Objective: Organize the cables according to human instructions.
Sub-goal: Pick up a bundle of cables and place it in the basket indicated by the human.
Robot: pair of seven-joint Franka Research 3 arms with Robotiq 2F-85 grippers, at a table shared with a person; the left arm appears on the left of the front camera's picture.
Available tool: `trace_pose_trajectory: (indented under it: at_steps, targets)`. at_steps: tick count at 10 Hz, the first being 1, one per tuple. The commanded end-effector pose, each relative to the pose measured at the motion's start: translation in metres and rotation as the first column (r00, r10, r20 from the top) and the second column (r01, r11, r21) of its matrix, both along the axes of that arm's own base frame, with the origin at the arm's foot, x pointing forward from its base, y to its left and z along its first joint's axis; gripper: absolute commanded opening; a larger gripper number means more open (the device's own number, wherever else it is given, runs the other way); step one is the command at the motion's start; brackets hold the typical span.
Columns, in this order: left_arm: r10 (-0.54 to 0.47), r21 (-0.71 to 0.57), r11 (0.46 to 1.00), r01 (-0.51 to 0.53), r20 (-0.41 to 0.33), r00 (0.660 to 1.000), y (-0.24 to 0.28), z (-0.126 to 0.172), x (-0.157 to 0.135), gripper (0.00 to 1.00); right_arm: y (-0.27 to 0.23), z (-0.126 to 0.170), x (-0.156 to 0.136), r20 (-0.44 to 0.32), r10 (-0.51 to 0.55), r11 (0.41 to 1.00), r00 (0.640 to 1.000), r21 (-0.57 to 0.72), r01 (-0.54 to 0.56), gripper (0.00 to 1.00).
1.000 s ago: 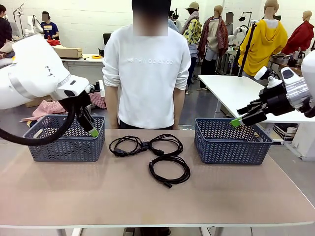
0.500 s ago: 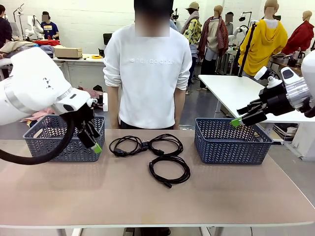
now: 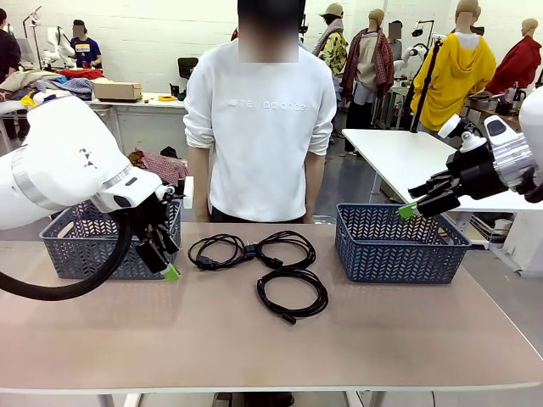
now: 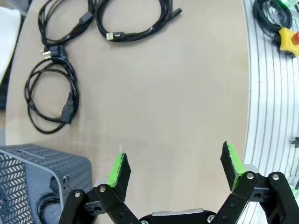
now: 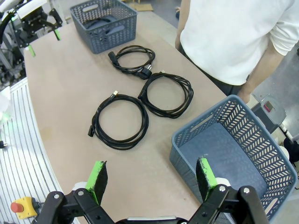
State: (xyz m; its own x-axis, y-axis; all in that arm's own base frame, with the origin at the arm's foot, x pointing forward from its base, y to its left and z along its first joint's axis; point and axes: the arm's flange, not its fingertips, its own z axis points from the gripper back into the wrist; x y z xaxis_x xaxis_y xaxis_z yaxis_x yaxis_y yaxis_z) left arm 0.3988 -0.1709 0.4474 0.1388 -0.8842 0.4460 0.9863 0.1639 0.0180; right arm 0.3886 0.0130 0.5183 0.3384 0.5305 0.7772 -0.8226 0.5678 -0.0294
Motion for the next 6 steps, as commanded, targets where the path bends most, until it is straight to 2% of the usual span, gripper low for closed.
trace_pose_trajectory:
  at_steps: [1,6]
  targets:
    - [0.005,-0.001,1.000,-0.005,0.005,1.000,0.0016,0.0021,0.0013,1.00,0.0015,0.0003,0.0013,0.007,0.005,1.000,1.000,0.022,-0.006,1.00]
    - [0.005,-0.001,1.000,-0.005,0.005,1.000,0.0016,0.0021,0.0013,1.00,0.0015,0.0003,0.0013,0.007,0.005,1.000,1.000,0.022,-0.006,1.00]
